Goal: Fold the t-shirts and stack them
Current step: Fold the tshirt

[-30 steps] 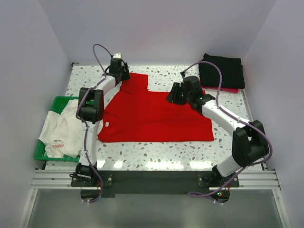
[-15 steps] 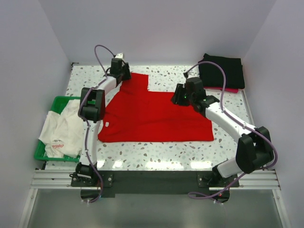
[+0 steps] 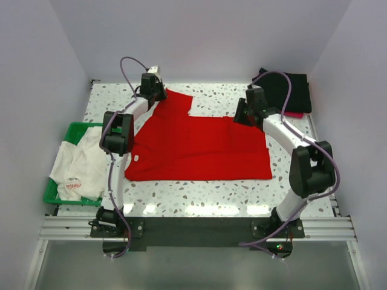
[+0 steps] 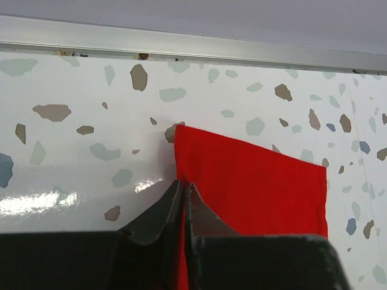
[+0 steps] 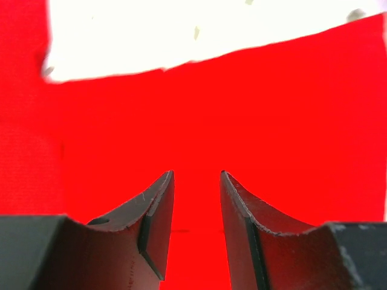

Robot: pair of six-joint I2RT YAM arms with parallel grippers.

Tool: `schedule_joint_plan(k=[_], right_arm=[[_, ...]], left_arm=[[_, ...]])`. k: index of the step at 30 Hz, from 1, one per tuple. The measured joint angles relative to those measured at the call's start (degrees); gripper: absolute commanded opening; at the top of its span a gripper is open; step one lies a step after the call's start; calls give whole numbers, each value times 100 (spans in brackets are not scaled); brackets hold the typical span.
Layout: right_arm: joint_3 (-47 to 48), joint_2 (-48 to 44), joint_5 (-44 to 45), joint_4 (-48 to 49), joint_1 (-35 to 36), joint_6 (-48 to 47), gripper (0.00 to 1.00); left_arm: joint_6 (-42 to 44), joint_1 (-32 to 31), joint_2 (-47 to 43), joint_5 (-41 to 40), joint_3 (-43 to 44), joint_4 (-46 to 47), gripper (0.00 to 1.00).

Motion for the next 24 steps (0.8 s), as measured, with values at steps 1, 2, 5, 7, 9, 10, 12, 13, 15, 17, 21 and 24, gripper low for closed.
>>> schedule_joint_plan(k=[1, 2, 5, 7, 9, 10, 12, 13, 15, 17, 21, 24], right_arm=[[94, 127, 13, -28, -125, -2, 40], [179, 254, 20, -35, -243, -7, 40], [551, 745, 37, -118, -638, -11, 40], [791, 1106, 72, -111, -901, -11, 40], [1012, 1440, 92, -175, -1139, -11, 40], [1121, 1602, 98, -186, -1239, -11, 40], [1353, 1915, 118, -227, -1421, -11, 39], [1443, 2024, 118, -240, -1478, -11, 39], [1705, 2288, 146, -317, -1580, -15, 39], [1917, 2490, 173, -367, -1626, -22, 39], [2116, 2660, 243, -433, -1639, -46, 40], [2131, 2677, 267, -470, -1639, -63, 40]], left_arm=[[2, 0, 0, 20, 0, 20, 7], [2, 0, -2, 39, 0, 44, 6], [2, 0, -24, 118, -15, 151, 2], [0, 0, -114, 162, -109, 240, 0], [-22, 0, -238, 205, -205, 310, 0], [-46, 0, -304, 238, -234, 350, 0], [-76, 0, -417, 304, -249, 485, 0], [-94, 0, -470, 334, -249, 553, 0], [-107, 0, -566, 389, -249, 675, 0], [-111, 0, -638, 417, -249, 756, 1], [-57, 0, -686, 402, -188, 761, 35], [-48, 0, -649, 306, -61, 579, 50]])
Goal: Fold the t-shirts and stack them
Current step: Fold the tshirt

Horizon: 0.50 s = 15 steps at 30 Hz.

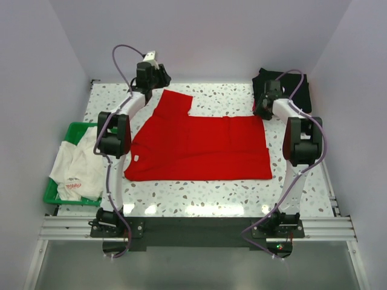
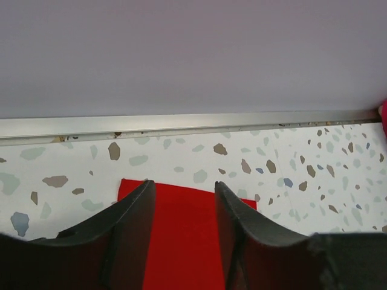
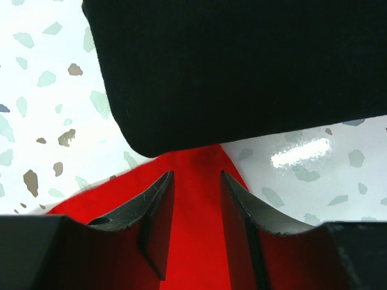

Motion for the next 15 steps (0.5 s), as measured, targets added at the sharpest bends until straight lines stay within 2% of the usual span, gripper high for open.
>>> schedule_joint_plan(k=[5, 15], right_arm=[[-66, -13, -20, 59, 0, 4, 40], [-651, -402, -173, 155, 0, 44, 40]], left_arm=[[-22, 0, 332, -260, 426, -284, 55], [-149, 0, 892, -623, 470, -916, 57]])
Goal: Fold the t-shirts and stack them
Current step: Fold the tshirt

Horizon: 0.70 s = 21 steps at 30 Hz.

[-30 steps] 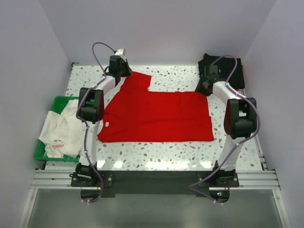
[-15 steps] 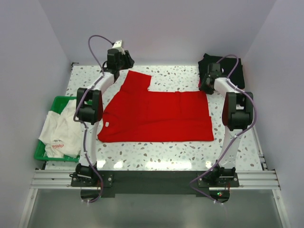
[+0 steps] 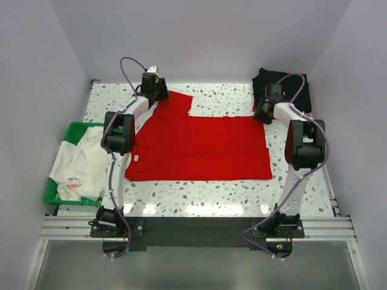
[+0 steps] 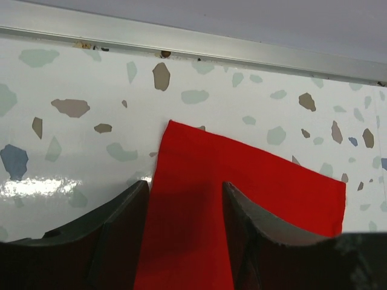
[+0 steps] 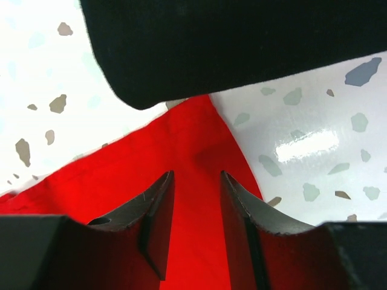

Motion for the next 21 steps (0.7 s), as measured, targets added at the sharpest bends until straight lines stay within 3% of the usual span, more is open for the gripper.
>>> schedule_joint_plan(k=[12, 21], right_arm=[[-181, -262, -155, 149, 0, 9, 39], [-221, -262, -282, 173, 0, 20, 39]], left_arm=[[-44, -79, 85, -149, 166, -129, 54], [-50, -192, 138, -205, 199, -146, 24]])
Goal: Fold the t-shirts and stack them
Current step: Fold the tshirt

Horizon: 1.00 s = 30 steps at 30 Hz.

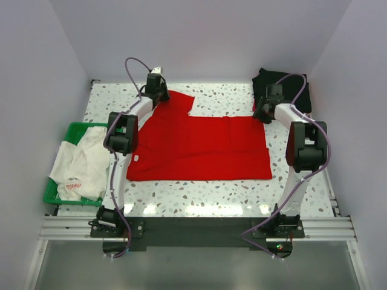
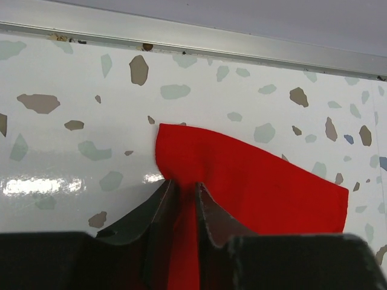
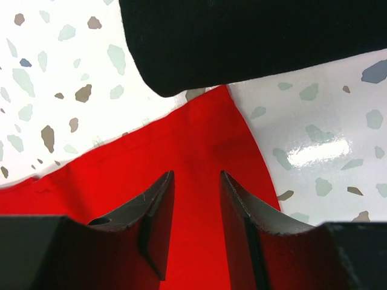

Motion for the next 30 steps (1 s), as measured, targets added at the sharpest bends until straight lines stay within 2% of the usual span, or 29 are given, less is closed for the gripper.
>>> schedule_joint_plan(k=[4, 9, 18, 30], right_arm=[[0, 2, 0, -7, -2, -2, 39], [52, 33, 13, -42, -9, -26, 40], [704, 549, 168, -205, -79, -186, 40], [1412, 1156, 455, -470, -184, -369, 39]], left_arm=[[7, -9, 15, 9, 0, 15, 11], [4, -9, 17, 24, -24, 39, 0], [13, -9, -221, 142, -494, 378, 0], [55, -9, -481, 328, -710, 671, 0]])
